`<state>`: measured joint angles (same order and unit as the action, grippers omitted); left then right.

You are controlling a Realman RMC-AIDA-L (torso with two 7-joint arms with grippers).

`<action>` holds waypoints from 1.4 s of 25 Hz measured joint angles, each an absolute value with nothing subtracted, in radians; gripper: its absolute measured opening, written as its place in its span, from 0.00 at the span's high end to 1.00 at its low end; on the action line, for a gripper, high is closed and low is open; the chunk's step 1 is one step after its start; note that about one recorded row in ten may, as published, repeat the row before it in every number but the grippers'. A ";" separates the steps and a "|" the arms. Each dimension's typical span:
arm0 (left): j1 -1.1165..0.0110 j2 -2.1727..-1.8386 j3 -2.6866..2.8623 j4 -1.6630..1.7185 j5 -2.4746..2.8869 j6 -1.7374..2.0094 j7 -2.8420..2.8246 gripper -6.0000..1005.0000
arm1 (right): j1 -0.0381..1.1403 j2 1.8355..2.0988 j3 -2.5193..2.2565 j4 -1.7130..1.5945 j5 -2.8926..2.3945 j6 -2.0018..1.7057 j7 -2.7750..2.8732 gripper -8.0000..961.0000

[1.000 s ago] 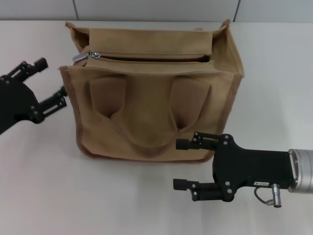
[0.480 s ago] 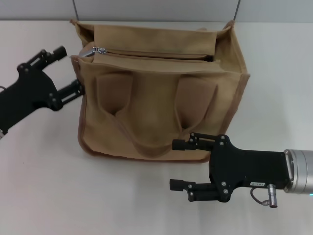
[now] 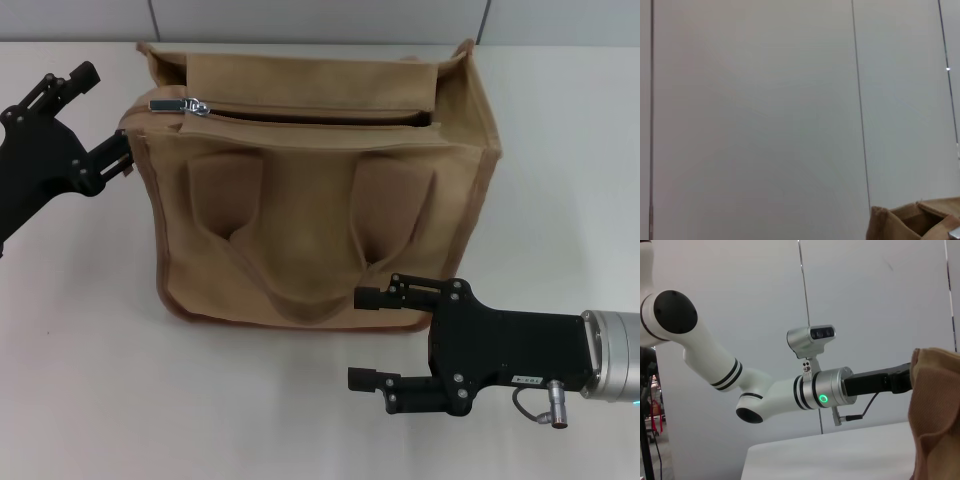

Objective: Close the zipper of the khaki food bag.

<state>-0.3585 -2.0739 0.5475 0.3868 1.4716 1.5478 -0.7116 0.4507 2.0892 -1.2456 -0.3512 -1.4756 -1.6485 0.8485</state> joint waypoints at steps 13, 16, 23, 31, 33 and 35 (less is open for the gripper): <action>-0.344 -2.074 0.548 0.334 1.453 1.603 -0.679 0.31 | 0.460 2.089 -1.246 -0.351 -1.476 -1.640 0.848 0.21; -0.343 -2.074 0.548 0.328 1.452 1.592 -0.678 0.31 | 0.461 2.089 -1.246 -0.350 -1.476 -1.634 0.848 0.21; -0.346 -2.074 0.552 0.325 1.451 1.579 -0.672 0.60 | 0.462 2.089 -1.246 -0.350 -1.476 -1.634 0.848 0.21; -0.344 -2.074 0.546 0.325 1.446 1.602 -0.670 0.87 | 0.458 2.089 -1.249 -0.348 -1.407 -1.646 0.848 0.21; -0.342 -2.074 0.546 0.325 1.445 1.617 -0.670 0.92 | 0.454 2.090 -1.251 -0.348 -1.375 -1.660 0.844 0.21; -0.341 -2.076 0.545 0.316 1.441 1.647 -0.658 0.98 | 0.453 2.090 -1.252 -0.338 -1.323 -1.677 0.811 0.21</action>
